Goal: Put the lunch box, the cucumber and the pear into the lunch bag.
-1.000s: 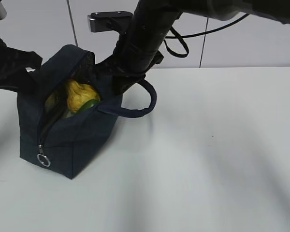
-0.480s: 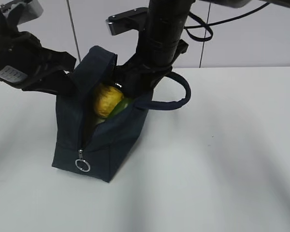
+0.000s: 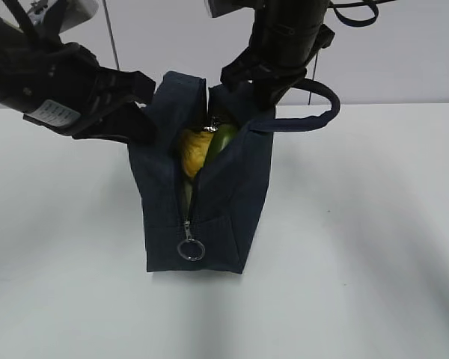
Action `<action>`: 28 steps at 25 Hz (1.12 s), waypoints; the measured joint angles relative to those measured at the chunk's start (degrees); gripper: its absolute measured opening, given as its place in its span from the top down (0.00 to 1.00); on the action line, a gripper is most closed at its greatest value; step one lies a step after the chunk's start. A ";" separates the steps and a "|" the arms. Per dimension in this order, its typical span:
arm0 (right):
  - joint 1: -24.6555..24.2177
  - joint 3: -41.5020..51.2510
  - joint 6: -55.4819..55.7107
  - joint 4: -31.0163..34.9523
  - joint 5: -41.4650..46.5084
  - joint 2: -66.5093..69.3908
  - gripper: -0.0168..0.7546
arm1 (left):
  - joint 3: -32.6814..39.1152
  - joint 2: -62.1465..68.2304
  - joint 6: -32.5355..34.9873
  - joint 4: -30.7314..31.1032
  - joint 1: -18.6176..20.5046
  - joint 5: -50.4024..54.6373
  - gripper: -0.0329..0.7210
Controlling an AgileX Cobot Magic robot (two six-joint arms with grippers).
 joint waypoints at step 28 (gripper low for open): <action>-1.28 3.71 0.23 3.35 -0.40 -0.63 0.49 | 0.00 3.33 0.11 -0.08 -2.94 -0.92 0.62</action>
